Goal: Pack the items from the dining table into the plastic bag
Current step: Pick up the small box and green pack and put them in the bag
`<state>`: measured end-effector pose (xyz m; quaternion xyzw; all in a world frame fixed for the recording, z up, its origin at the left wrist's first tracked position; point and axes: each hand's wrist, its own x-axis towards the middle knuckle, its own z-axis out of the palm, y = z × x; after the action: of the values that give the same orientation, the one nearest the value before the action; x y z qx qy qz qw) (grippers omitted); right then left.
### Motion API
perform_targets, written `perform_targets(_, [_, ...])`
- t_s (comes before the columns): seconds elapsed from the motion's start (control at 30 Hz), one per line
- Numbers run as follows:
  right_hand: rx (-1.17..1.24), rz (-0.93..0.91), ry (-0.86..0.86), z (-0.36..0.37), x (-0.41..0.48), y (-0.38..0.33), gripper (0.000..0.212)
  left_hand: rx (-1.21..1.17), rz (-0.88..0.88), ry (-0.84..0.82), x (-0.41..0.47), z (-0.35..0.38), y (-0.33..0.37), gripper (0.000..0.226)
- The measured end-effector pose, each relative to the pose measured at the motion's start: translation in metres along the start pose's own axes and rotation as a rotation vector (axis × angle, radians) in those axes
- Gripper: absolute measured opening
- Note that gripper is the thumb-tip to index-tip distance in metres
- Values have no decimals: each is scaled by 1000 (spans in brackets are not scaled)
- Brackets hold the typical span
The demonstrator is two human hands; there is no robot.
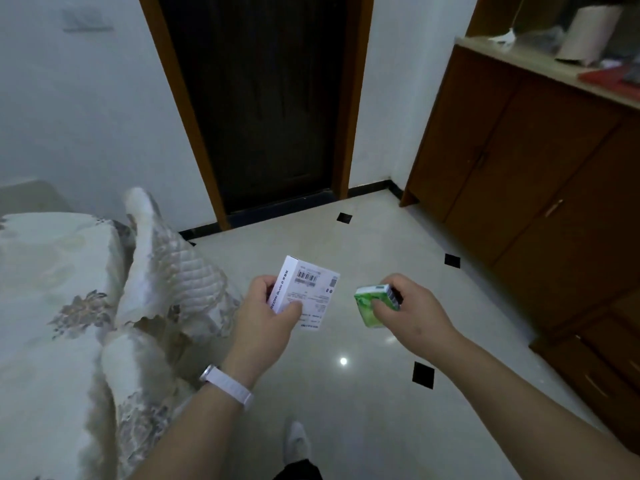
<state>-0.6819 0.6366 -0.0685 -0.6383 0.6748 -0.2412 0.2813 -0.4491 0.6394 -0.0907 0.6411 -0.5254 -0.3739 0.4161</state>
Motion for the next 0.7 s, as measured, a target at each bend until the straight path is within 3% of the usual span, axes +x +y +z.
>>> perform_targets(0.3, [-5, 0, -1, 15, 133, -49, 7, -83, -5, 27, 136, -18, 6, 28])
perform_targets(0.7, [189, 55, -26, 23, 294, -13, 8, -119, -83, 69, 274, 31, 23, 28])
